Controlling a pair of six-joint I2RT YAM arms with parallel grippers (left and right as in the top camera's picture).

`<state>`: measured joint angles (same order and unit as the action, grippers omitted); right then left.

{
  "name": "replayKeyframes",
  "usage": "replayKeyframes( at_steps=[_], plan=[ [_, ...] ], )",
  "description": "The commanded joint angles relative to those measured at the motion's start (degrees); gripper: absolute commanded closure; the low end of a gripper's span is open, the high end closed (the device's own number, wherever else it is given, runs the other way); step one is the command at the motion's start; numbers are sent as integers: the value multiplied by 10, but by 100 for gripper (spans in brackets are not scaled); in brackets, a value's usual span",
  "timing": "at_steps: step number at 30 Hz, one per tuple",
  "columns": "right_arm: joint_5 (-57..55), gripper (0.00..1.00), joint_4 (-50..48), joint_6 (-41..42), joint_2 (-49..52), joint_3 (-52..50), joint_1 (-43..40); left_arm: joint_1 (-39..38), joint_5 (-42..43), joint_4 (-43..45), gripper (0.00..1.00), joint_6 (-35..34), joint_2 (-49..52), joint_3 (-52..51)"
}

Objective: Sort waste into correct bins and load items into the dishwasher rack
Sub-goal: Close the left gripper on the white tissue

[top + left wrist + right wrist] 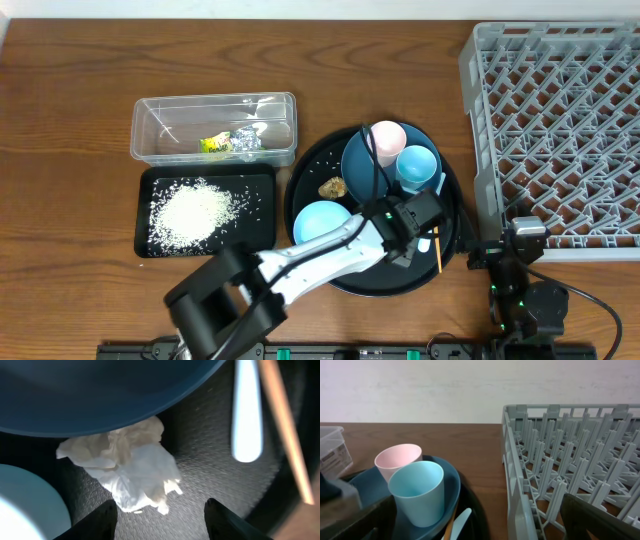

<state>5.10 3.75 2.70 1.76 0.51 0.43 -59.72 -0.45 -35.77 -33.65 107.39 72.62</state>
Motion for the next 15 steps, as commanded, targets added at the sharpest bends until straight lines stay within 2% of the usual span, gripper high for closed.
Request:
replayKeyframes(
  at_steps=[1,15],
  plan=[
    [-4,1,1,-6,0,-2,-4,1,-14,1,42,-10,12,-2],
    [-4,1,1,-6,0,-2,-4,1,-33,8,43,-12,43,-2]
  ],
)
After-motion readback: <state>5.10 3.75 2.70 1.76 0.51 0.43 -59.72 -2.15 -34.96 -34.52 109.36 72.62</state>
